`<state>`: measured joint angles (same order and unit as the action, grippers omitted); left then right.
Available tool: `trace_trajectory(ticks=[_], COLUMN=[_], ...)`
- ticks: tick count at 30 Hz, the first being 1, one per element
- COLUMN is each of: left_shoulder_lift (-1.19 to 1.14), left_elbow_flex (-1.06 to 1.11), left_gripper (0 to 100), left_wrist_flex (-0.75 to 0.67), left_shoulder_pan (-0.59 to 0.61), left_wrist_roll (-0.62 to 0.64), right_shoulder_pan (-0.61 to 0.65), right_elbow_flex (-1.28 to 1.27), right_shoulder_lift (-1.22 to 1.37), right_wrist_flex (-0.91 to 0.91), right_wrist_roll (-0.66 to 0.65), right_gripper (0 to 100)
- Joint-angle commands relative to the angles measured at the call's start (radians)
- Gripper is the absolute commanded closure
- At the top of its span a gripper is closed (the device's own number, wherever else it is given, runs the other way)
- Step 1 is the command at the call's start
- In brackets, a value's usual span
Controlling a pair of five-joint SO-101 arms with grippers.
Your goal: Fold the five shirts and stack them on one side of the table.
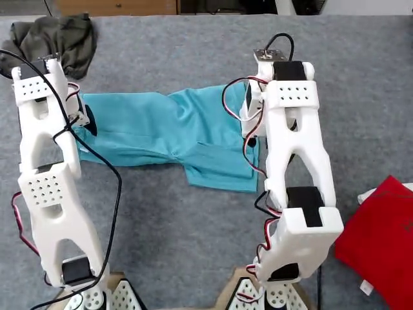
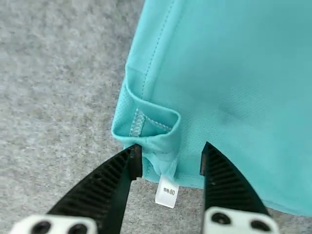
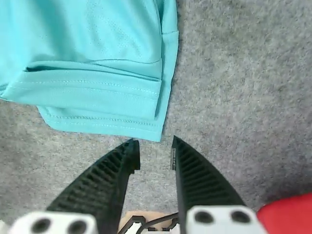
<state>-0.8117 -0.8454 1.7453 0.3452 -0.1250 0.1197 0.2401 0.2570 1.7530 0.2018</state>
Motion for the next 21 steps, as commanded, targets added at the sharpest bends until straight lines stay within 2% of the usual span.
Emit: trace_trajectory(ticks=[1,6,12,17,21], left_shoulder_lift=[0.024,0.022,0.015,0.015,0.013], left_elbow_flex=[-0.049,-0.051,-0.043,-0.041,-0.041], left_gripper=[79,79,79,79,79], left_wrist_flex=[0.014,0.014,0.014,0.014,-0.008], left_shoulder_pan=[-0.014,-0.012,-0.008,-0.012,-0.015], left_wrist_roll=[0.005,0.002,0.0,0.002,0.005], right_shoulder_pan=[0.09,0.2,0.216,0.219,0.269], right_elbow_flex=[0.031,0.03,0.022,0.213,0.383], right_shoulder_lift=[-0.054,-0.044,0.127,0.298,0.389], right_wrist_flex=[0.015,-0.026,-0.216,-0.158,-0.057], right_wrist_roll=[-0.005,-0.046,-0.143,-0.157,-0.186], right_gripper=[87.2,87.2,87.3,87.3,87.3])
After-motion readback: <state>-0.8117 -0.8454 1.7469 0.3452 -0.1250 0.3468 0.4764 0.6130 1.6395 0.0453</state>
